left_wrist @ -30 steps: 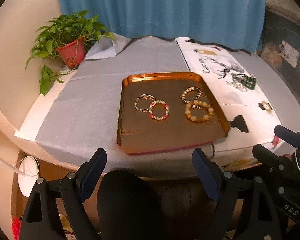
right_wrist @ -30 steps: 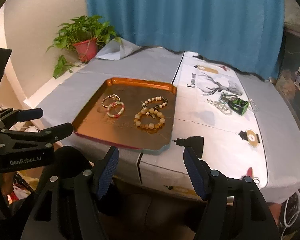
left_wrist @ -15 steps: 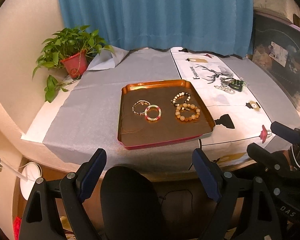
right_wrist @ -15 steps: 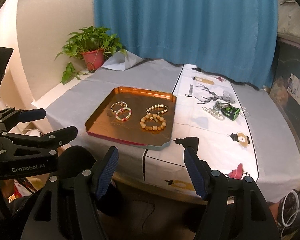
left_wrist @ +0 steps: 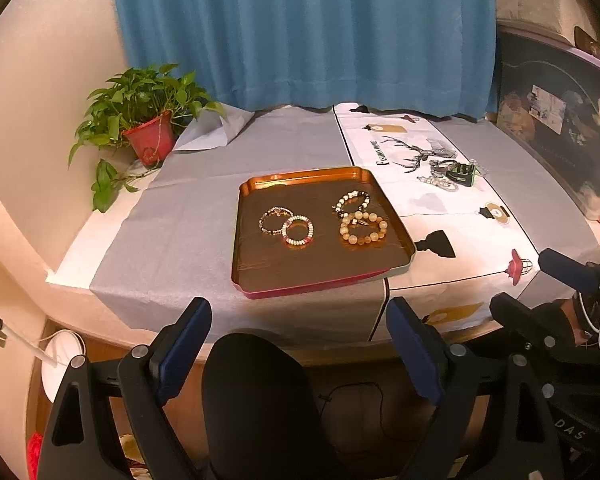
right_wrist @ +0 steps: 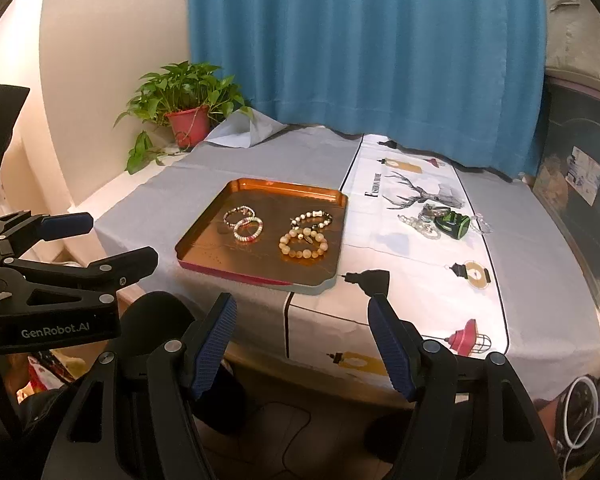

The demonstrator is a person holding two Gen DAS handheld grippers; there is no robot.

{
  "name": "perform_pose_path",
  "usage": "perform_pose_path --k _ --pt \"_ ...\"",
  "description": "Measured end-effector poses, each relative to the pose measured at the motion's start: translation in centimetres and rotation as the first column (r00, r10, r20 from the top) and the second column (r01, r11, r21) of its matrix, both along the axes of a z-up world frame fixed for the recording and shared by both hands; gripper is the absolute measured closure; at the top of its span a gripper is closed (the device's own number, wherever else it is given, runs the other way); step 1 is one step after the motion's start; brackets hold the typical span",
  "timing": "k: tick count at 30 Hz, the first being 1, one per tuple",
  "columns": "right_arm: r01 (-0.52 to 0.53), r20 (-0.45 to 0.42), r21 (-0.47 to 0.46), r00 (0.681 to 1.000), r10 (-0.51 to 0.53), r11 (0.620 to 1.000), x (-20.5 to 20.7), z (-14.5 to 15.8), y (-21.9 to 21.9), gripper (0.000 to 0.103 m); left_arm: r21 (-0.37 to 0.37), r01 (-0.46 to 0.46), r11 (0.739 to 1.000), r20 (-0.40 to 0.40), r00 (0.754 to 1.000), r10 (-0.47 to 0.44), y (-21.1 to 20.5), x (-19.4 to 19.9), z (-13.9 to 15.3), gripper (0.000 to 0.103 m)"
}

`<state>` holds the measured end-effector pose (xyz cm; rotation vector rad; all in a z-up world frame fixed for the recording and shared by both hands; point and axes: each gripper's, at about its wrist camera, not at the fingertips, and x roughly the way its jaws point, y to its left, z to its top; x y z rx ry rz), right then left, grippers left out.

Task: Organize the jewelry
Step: 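Raise both open tools up and away from the copper tray, then move both tools over the jewelry lying on the printed runner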

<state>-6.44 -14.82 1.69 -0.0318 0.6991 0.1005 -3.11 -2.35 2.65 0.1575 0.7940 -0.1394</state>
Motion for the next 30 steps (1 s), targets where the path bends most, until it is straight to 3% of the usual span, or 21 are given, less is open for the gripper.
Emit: perform_pose_path --k 10,18,25,30 --pt "0.018 0.011 0.027 1.000 -0.018 0.999 -0.8 0.0 -1.3 0.034 0.029 0.019 0.999 0.008 1.000 -0.019 -1.3 -0.2 0.1 0.015" --pt "0.060 0.014 0.044 0.998 -0.061 0.997 -0.4 -0.3 -3.9 0.034 0.003 0.033 0.999 -0.018 0.999 -0.033 -3.0 1.6 0.0 0.014" --pt "0.170 -0.005 0.067 0.985 -0.170 0.983 3.0 -0.8 -11.9 0.032 -0.007 0.057 0.998 -0.030 0.998 -0.058 -8.0 6.5 -0.2 0.013" --pt "0.240 -0.041 0.050 0.970 -0.238 0.970 8.2 -0.3 -18.6 0.032 -0.052 0.067 0.996 -0.082 0.994 -0.072 -12.4 11.9 -0.1 0.013"
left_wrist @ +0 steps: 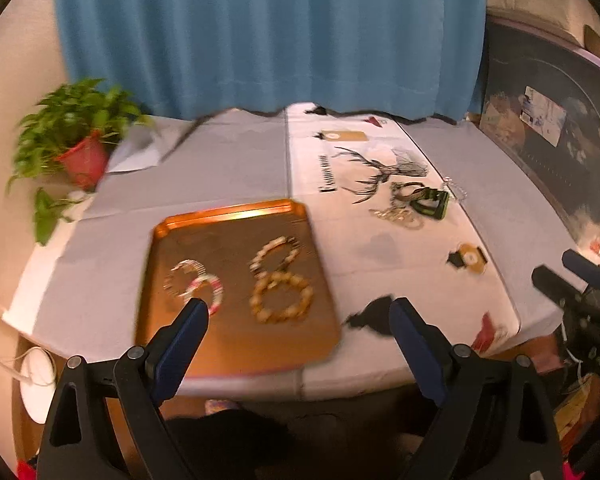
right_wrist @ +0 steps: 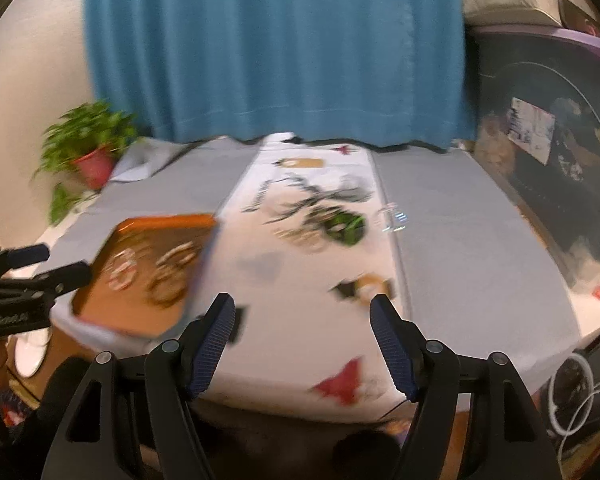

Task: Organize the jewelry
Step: 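Move both tools over the jewelry lying on the printed runner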

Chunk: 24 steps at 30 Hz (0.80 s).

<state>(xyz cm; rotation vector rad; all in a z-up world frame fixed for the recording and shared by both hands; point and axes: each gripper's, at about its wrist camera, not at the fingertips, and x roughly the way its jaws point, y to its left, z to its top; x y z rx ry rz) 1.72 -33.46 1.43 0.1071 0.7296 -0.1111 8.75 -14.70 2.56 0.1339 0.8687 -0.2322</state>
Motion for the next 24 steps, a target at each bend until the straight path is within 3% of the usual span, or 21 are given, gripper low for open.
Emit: perform_pose_path --k 3,7,12,16,20,24 --pt "0.041 -0.034 0.011 0.999 -0.041 0.999 2.6 0.6 -3.8 0.032 -0.004 0.003 1.000 -0.009 1.000 -0.003 -2.3 2.8 0.1 0.013" --pt "0.077 -0.015 -0.015 0.997 -0.077 0.997 3.9 0.6 -7.4 0.032 -0.060 0.005 0.998 0.013 1.000 -0.005 -4.5 4.5 -1.0 0.013" --pt "0.063 -0.025 0.013 0.998 -0.063 0.998 5.3 -2.8 -11.2 0.031 -0.128 -0.003 0.992 -0.049 0.999 -0.003 -7.3 6.5 -4.1 0.013" --pt "0.126 -0.092 0.053 0.988 -0.121 0.991 8.8 -5.9 -14.9 0.031 -0.124 -0.007 0.992 -0.165 0.986 -0.014 -10.0 9.4 -6.4 0.013" --pt "0.168 -0.149 0.155 0.978 -0.146 0.973 14.3 -8.9 -18.9 0.031 -0.083 0.010 0.996 -0.161 0.987 -0.024 -12.9 13.1 -8.1 0.013" --pt "0.146 -0.173 0.117 0.977 -0.125 0.982 19.5 -11.7 -20.2 0.031 -0.050 0.024 0.998 -0.185 0.982 -0.033 -15.3 16.1 -10.8 0.013"
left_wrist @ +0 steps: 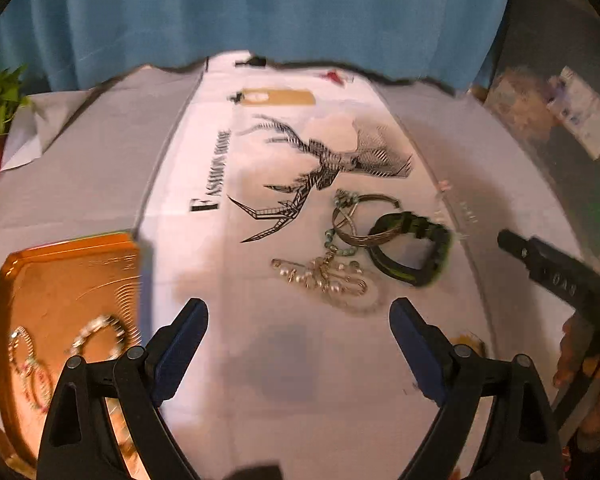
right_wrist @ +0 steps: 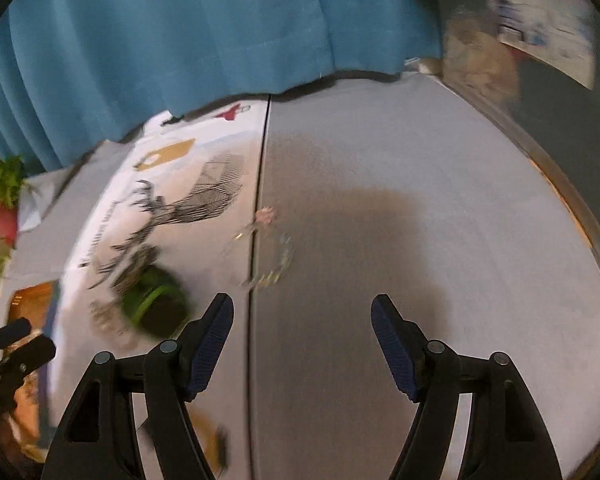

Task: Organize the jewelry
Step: 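Move both tools over the jewelry lying on the printed runner, then grasp the clear bead bracelet with the right tool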

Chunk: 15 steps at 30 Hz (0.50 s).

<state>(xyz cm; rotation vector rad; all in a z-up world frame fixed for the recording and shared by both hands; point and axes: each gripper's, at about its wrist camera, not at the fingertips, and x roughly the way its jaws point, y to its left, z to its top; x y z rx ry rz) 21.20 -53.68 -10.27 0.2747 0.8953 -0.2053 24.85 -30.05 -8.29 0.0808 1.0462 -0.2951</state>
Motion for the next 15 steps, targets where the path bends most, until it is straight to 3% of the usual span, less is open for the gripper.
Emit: perform_pose_path --k 4,8,12,15 --pt "-0.011 -0.032 0.006 0.999 0.012 1.000 2.4 -2.1 -0.7 0.031 0.006 -0.009 1.000 -0.079 0.997 0.009 -0.7 1.8 -2.6 0.013" --pt "-0.027 -0.033 -0.027 0.999 0.026 0.999 3.9 -2.8 -1.0 0.031 0.003 -0.024 1.000 -0.089 0.996 0.024 -0.8 2.4 -3.6 0.013" --pt "-0.058 -0.044 -0.091 0.998 0.054 0.994 5.6 -3.2 -0.2 0.022 0.032 -0.018 0.999 -0.053 0.998 0.019 -1.2 2.6 -3.8 0.009" --pt "-0.081 -0.045 -0.166 0.996 0.074 0.983 6.2 -3.6 0.7 0.017 0.096 0.028 0.995 -0.029 0.999 -0.025 -2.0 2.3 -4.2 0.004"
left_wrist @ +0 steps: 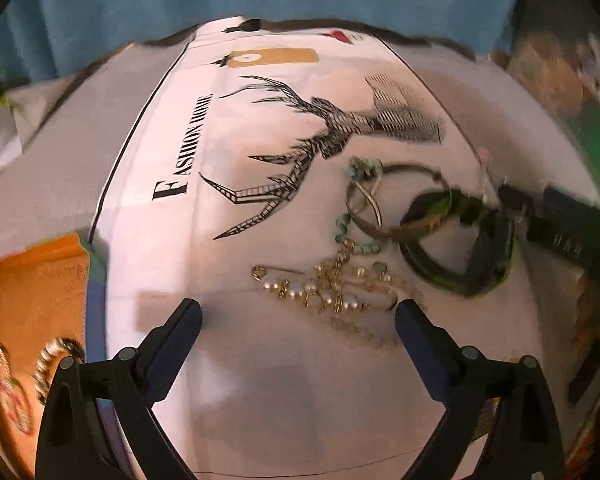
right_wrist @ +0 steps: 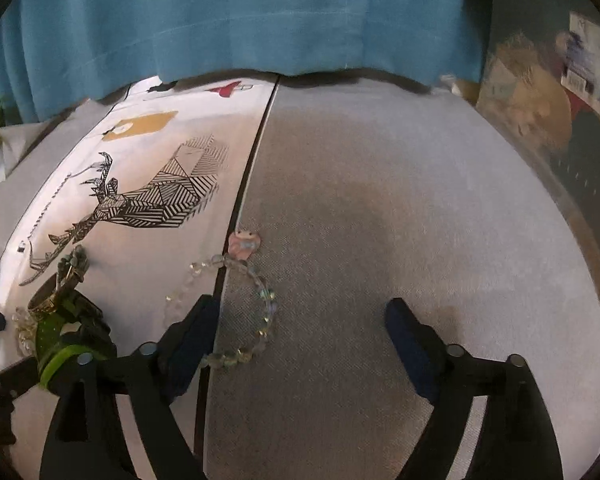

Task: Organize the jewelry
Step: 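Grasp the clear bead bracelet with the right tool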

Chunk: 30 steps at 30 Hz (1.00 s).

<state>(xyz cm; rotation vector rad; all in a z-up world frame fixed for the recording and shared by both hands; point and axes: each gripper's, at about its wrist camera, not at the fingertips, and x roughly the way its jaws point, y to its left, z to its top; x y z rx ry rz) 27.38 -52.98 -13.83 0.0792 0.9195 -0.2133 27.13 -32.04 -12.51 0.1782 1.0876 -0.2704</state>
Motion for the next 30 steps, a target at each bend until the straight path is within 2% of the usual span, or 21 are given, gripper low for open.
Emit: perform_pose_path --k 6,8,9,10,11,12,13,15,17,18,24,30 --pt "0.002 0.000 0.021 1.000 -0.002 1.000 -0.1 -0.3 -0.2 0.016 -0.025 -0.007 1.000 -0.021 1.000 0.006 1.1 0.1 0.0 0.003" --pt "0.001 0.001 0.020 1.000 -0.001 1.000 -0.3 -0.3 -0.2 0.017 -0.038 -0.029 0.999 -0.022 0.999 0.028 1.4 -0.1 0.1 0.006" --pt "-0.001 0.001 0.017 1.000 0.001 1.000 -0.4 -0.3 -0.1 0.021 -0.042 -0.040 0.998 -0.012 0.999 0.040 1.6 -0.3 0.3 0.017" --pt "-0.018 0.009 0.018 1.000 0.018 1.000 -0.6 -0.2 0.1 0.035 -0.042 -0.041 0.998 0.003 0.999 0.041 1.6 -0.5 0.5 0.038" --pt "-0.039 0.019 0.015 0.999 0.039 0.999 -1.0 0.0 0.4 0.047 -0.043 -0.018 0.999 0.016 1.000 0.018 1.4 -0.9 0.8 0.052" --pt "-0.076 0.032 0.005 0.997 0.076 0.997 -1.3 0.2 1.1 0.072 -0.059 0.003 0.998 0.015 1.000 -0.002 1.3 -1.1 1.0 0.078" --pt "-0.097 0.033 -0.007 0.995 0.097 0.995 -1.5 0.3 1.7 0.086 -0.076 0.012 0.997 0.011 1.000 -0.012 1.1 -1.4 1.0 0.091" --pt "-0.114 0.026 -0.043 0.993 0.115 0.993 -1.9 0.3 2.8 0.094 -0.105 0.045 0.993 -0.016 0.999 -0.047 0.7 -1.8 1.0 0.099" --pt "-0.107 0.026 -0.039 0.994 0.108 0.994 -2.4 0.5 3.2 0.095 -0.148 0.062 0.987 -0.056 0.996 -0.071 0.6 -2.1 1.1 0.099" --pt "-0.098 0.031 -0.008 0.995 0.099 0.995 -3.1 0.5 3.1 0.095 -0.176 0.063 0.982 -0.070 0.995 -0.076 0.8 -2.3 1.3 0.099" --pt "-0.054 0.071 0.029 0.996 0.052 0.998 -7.5 2.8 2.9 0.095 -0.244 0.080 0.966 -0.029 0.996 -0.090 2.7 -4.4 4.8 0.099" --pt "-0.059 0.115 0.031 0.992 0.055 0.998 -10.6 6.3 3.5 0.095 -0.267 0.124 0.956 0.033 0.992 -0.119 3.3 -6.7 8.4 0.099"
